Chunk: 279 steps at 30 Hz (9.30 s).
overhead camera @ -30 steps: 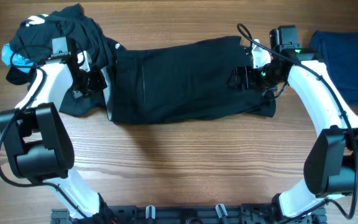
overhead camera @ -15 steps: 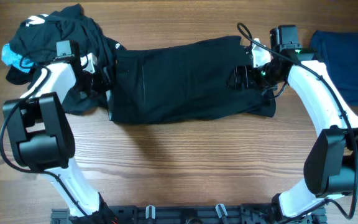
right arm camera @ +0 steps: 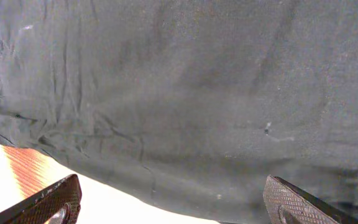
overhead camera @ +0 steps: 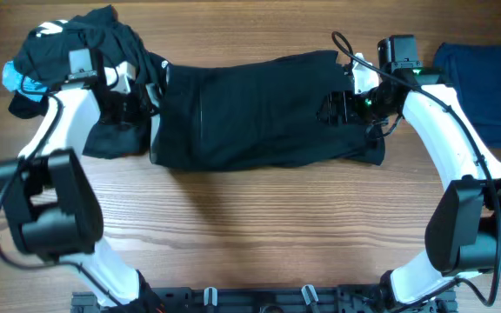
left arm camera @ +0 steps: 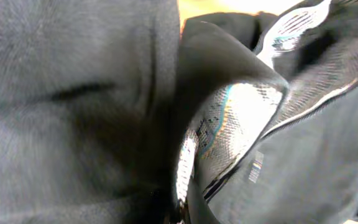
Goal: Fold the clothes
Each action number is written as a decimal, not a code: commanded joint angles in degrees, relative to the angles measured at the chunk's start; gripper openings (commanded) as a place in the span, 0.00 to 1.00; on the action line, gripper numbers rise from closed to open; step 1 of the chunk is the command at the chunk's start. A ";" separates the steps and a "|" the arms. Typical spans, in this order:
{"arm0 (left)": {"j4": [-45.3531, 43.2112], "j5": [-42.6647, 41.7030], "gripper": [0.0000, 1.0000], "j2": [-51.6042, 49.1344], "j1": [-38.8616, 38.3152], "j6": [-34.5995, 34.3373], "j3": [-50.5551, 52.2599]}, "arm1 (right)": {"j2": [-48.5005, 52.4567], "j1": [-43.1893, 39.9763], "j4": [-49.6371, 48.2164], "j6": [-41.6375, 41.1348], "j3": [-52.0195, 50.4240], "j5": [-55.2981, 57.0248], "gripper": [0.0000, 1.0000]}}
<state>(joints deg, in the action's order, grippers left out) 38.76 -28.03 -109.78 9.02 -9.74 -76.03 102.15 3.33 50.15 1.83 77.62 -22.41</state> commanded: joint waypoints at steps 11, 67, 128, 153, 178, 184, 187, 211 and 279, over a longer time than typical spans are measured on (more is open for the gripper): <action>4.24 1.07 0.07 6.16 -0.24 0.37 -0.07 | -0.35 0.11 1.25 -0.48 0.59 0.59 0.95; -0.90 9.01 0.09 -1.90 -2.34 0.35 0.07 | -0.35 0.09 1.81 -0.33 0.59 0.61 0.96; -19.08 19.21 0.04 15.58 -40.89 -20.33 -0.17 | 16.00 -2.21 0.09 0.22 5.90 -11.72 0.04; -7.76 23.19 0.04 16.02 -32.26 -19.02 -0.17 | 19.91 11.28 -6.01 -12.20 11.28 -16.50 0.50; -5.03 25.83 0.04 16.02 -30.91 -17.51 -0.15 | 24.28 14.05 -13.05 -15.43 11.04 -23.80 0.04; -3.26 28.76 0.04 16.02 -30.86 -17.51 -0.15 | 22.84 12.33 -13.29 -10.67 11.04 -32.20 0.04; -2.91 29.70 0.09 16.02 -30.86 -17.51 -0.15 | 22.32 12.35 -13.27 -8.81 11.04 -35.60 0.04; -7.72 29.38 0.27 11.37 -35.56 -17.77 -0.07 | 15.58 14.23 -6.16 4.26 11.04 -33.81 0.52; 2.93 27.74 0.48 17.18 -24.11 -17.46 -0.04 | 9.68 10.49 8.22 -6.56 25.33 -11.58 0.04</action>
<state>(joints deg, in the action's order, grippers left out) 41.63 -0.08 -93.51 -15.20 -27.75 -75.99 113.10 16.62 56.66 -3.09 100.84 -36.58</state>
